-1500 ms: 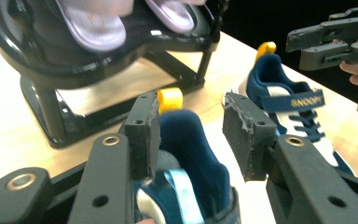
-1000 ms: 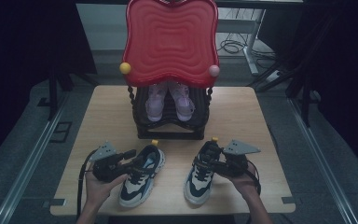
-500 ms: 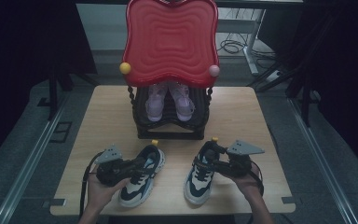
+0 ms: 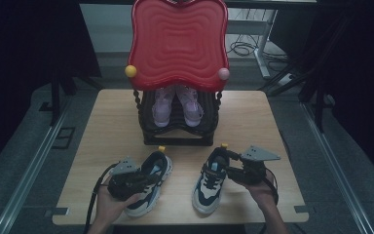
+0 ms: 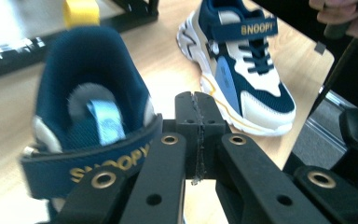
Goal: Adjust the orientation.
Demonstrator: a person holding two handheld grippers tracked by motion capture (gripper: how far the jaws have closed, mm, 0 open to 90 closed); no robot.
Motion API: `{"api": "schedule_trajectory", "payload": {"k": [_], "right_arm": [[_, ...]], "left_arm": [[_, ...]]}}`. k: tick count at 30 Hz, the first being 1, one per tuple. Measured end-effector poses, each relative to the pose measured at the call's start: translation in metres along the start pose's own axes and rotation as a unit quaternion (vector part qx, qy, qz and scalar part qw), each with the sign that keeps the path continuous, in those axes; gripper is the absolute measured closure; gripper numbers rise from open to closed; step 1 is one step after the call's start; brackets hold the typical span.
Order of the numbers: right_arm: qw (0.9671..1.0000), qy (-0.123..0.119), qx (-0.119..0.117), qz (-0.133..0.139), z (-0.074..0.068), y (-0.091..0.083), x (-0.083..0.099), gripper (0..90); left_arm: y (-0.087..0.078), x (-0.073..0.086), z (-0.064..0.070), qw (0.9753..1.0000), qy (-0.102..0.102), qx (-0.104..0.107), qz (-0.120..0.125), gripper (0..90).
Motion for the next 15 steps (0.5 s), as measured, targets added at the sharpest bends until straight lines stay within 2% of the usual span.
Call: {"api": "schedule_trajectory", "payload": {"k": [8,15], "right_arm": [[1.0000,-0.002,-0.001,0.000,0.000,-0.001,0.001,48.2],[1.0000,0.001,-0.001,-0.001,-0.001,0.000,0.002,48.0]], "left_arm": [[0.019,0.019,0.009,0.9986,-0.002,0.008,-0.052,89.9],[0.025,0.035,0.014,0.9969,-0.006,0.006,-0.079,89.9]]}}
Point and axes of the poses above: each handheld gripper's, and its own axes: y roughly forward along the jaws, x roughly out of its underside, z roughly to its right, the point moved 1 cm from there along y, roughly forward along the jaws, and after that the axes turned 5 degrees about -z, right-handed, at the moved point
